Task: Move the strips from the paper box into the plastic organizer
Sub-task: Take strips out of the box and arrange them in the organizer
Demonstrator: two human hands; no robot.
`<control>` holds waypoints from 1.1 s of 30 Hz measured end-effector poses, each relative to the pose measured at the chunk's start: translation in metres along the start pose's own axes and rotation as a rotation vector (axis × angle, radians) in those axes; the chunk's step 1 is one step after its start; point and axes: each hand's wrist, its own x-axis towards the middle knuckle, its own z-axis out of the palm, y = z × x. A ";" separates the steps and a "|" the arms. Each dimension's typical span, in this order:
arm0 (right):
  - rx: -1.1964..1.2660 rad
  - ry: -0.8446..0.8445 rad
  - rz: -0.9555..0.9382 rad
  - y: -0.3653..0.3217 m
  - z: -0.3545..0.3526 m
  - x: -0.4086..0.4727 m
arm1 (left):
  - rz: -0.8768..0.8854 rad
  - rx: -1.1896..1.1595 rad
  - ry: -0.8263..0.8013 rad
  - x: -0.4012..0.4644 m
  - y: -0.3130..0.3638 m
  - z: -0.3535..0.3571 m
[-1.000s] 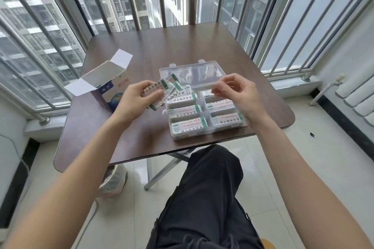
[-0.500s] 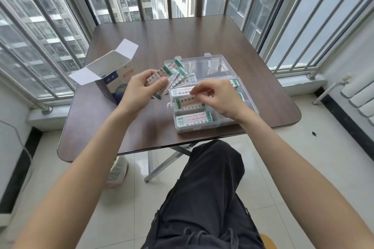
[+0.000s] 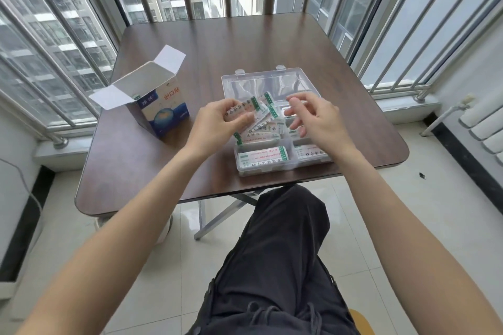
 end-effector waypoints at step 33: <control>-0.066 -0.146 -0.057 0.003 -0.015 0.014 | 0.162 0.387 -0.034 -0.002 0.006 0.008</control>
